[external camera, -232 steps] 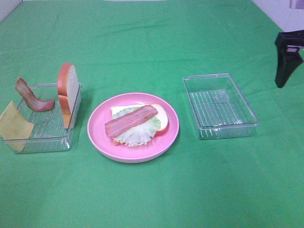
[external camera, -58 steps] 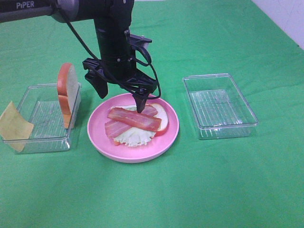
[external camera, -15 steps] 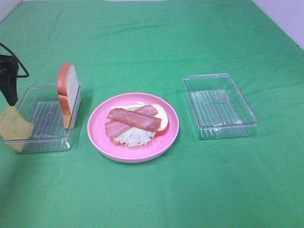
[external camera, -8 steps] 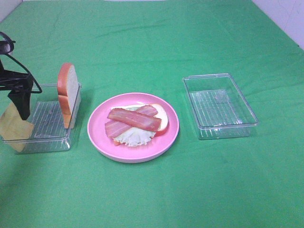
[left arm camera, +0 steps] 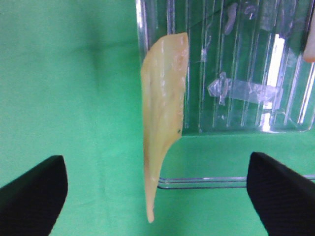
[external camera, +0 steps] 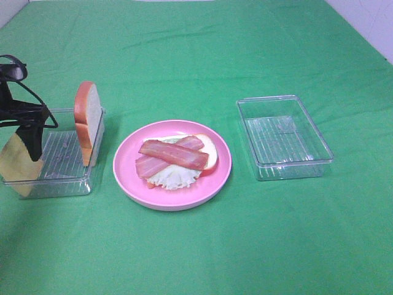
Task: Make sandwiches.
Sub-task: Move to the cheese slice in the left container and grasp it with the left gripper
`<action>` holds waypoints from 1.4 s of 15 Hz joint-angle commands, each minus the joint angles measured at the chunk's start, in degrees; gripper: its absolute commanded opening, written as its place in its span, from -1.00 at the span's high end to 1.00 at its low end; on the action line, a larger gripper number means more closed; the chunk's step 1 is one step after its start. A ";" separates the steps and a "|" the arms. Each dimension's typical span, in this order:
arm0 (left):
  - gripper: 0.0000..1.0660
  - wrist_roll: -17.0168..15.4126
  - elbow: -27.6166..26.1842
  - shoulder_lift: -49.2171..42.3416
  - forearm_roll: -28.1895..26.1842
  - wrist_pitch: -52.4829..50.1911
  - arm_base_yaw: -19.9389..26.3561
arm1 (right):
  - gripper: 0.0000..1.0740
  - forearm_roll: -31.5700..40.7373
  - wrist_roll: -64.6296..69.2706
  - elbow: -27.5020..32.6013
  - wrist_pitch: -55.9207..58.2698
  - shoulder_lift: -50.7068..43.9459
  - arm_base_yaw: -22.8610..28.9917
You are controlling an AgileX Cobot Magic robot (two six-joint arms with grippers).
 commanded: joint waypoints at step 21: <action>0.74 -0.86 -0.17 2.29 -0.46 -1.60 -0.17 | -0.80 0.00 -0.17 0.11 -0.74 -1.66 -0.06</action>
